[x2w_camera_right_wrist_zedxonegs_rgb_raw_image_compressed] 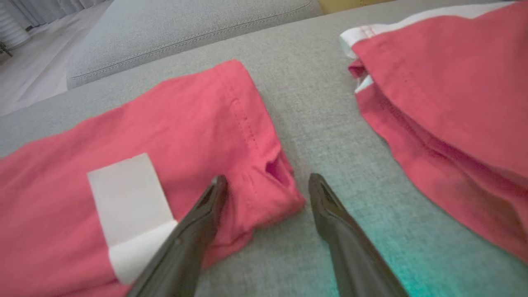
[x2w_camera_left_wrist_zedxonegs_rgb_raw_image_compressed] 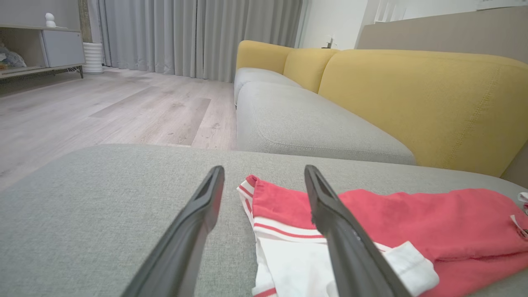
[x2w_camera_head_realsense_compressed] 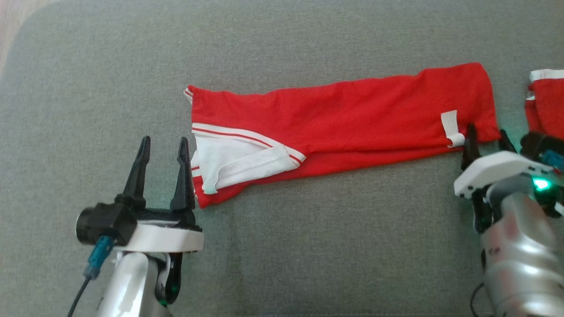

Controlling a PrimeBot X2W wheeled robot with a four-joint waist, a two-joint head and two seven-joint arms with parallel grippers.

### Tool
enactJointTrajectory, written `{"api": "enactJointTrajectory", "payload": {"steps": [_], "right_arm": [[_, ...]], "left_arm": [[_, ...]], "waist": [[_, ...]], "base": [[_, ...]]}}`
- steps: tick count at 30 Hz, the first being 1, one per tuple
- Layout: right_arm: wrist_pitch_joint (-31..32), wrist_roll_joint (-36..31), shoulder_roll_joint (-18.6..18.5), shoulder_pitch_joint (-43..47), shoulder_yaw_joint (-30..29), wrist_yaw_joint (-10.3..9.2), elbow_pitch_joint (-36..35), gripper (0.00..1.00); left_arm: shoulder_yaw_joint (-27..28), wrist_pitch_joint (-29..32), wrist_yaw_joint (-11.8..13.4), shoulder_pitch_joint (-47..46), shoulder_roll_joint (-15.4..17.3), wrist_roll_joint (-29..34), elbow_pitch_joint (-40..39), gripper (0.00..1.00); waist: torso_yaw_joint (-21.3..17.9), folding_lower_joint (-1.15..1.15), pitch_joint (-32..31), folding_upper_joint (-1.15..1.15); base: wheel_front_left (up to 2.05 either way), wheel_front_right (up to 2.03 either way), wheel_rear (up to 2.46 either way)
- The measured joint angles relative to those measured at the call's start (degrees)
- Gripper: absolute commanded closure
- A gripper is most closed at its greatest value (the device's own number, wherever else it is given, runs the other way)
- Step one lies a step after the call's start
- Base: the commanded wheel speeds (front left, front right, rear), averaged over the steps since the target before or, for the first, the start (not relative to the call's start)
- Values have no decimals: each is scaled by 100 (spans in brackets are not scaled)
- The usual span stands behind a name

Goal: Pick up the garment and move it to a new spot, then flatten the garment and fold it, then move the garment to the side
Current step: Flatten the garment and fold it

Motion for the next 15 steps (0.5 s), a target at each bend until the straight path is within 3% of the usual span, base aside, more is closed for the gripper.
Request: {"api": "enactJointTrajectory", "payload": {"steps": [3,4,5,15], "right_arm": [[-1,-4,-30,-292,69,0,330,0],[-2,-9,-35,-373,135,0,420,9],[-22,-36,-35,-426,178,0,490,100],[-466,-567,-144,-430,-307,0,485,100]], "left_arm": [[80,0,0,-35,-7,42,-45,0],[103,0,1,-38,-7,42,-63,0],[115,0,2,-40,-7,42,-82,0],[142,0,4,-38,-11,42,-125,0]], "waist": [[14,0,37,0],[8,0,41,0],[-2,-1,43,0],[-232,-1,-157,0]], "base": [[0,0,0],[0,0,0],[0,0,0],[0,0,0]]}}
